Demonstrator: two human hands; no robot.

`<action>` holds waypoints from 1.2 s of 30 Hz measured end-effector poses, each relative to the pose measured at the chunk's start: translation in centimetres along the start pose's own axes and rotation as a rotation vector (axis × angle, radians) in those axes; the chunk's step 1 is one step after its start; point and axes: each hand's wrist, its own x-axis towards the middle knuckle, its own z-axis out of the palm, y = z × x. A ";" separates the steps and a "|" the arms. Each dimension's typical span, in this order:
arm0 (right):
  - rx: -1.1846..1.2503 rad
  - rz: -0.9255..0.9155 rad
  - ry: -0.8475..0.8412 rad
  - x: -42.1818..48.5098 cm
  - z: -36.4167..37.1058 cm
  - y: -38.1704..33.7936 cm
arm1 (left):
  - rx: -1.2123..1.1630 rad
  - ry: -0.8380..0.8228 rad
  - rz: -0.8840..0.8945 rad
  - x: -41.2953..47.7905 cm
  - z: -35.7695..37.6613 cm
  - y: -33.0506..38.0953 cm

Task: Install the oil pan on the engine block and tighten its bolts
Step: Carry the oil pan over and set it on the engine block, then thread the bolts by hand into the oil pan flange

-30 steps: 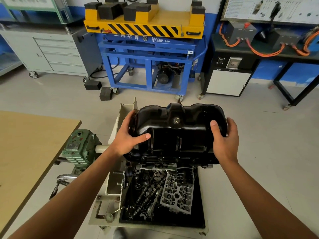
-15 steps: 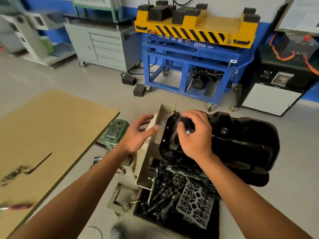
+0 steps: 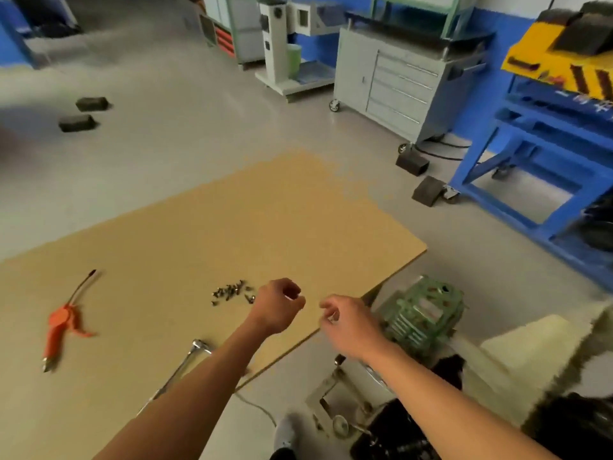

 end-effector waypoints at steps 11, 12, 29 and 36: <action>-0.261 -0.021 -0.189 13.6 14.6 -6.5 | 0.192 0.105 -0.387 6.2 -8.9 -18.1; -0.261 -0.020 -0.169 14.3 15.1 -6.9 | 0.180 0.109 -0.389 6.7 -9.0 -18.6; -0.105 0.127 -0.133 19.2 16.8 -8.5 | 0.106 -0.084 -0.137 10.6 -7.1 -17.7; -0.133 0.077 -0.171 19.9 16.5 -8.4 | 0.170 -0.068 -0.024 11.2 -6.1 -17.8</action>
